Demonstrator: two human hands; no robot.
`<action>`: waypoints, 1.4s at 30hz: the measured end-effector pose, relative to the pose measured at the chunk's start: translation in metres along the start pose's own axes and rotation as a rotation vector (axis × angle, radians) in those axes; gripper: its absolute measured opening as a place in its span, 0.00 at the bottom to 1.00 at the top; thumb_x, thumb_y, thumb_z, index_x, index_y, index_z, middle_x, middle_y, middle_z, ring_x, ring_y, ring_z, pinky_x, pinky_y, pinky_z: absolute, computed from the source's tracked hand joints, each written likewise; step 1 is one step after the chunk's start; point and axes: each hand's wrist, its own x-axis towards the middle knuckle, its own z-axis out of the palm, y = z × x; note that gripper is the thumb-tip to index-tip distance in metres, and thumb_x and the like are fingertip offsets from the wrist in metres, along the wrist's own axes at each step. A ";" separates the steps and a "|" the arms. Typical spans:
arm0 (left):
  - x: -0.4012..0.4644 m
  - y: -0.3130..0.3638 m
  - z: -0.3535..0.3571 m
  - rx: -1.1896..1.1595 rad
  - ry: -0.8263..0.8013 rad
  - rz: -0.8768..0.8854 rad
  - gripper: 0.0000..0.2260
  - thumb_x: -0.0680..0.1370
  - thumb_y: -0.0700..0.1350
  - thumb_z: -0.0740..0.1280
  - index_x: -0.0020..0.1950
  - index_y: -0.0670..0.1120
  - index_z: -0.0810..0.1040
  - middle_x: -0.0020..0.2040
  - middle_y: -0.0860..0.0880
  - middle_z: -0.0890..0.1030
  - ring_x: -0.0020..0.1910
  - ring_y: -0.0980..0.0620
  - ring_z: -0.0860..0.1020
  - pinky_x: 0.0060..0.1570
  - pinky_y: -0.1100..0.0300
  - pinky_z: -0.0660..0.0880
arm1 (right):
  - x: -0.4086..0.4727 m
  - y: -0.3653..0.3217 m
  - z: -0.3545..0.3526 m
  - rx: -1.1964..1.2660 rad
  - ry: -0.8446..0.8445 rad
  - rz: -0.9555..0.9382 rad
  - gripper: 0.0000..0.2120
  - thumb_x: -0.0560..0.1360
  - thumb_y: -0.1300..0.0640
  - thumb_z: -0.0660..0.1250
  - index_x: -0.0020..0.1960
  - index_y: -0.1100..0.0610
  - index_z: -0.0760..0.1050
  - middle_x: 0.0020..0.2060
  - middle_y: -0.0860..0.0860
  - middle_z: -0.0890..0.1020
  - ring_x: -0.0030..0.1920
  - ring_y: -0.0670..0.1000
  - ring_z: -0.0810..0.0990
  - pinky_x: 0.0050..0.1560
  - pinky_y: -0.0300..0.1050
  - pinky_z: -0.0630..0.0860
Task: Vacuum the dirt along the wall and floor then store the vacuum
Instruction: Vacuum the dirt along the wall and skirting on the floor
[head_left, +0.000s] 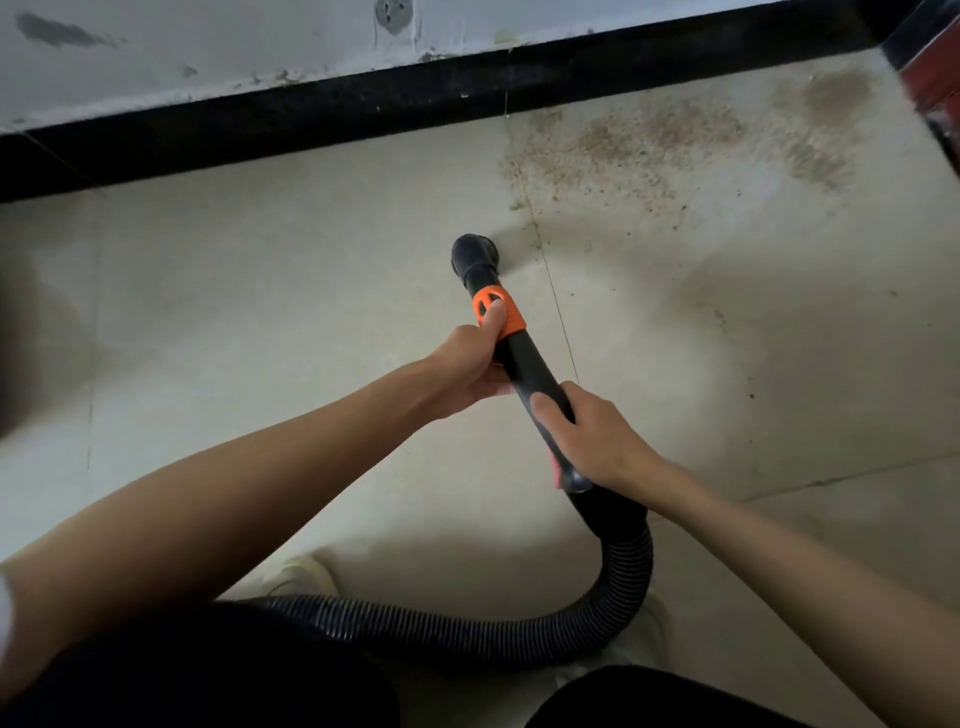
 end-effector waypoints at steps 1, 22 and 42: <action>0.000 -0.003 0.002 0.018 -0.006 0.005 0.22 0.81 0.56 0.55 0.60 0.37 0.68 0.51 0.41 0.78 0.46 0.46 0.80 0.43 0.56 0.79 | -0.001 0.003 -0.002 0.021 -0.011 0.010 0.18 0.80 0.44 0.57 0.47 0.60 0.68 0.27 0.54 0.79 0.26 0.55 0.80 0.31 0.42 0.76; -0.062 -0.070 -0.086 -0.338 0.110 0.016 0.14 0.81 0.51 0.58 0.52 0.40 0.71 0.50 0.38 0.79 0.43 0.44 0.82 0.41 0.55 0.81 | -0.004 -0.018 0.048 -0.082 -0.423 -0.031 0.20 0.78 0.39 0.56 0.46 0.56 0.69 0.30 0.53 0.78 0.27 0.52 0.78 0.35 0.47 0.78; -0.093 -0.093 -0.015 -0.224 -0.140 -0.036 0.15 0.82 0.52 0.55 0.51 0.40 0.71 0.49 0.39 0.79 0.45 0.44 0.81 0.44 0.56 0.81 | -0.092 0.020 0.024 0.100 -0.308 0.119 0.24 0.75 0.36 0.55 0.44 0.58 0.67 0.25 0.51 0.77 0.25 0.53 0.79 0.32 0.46 0.76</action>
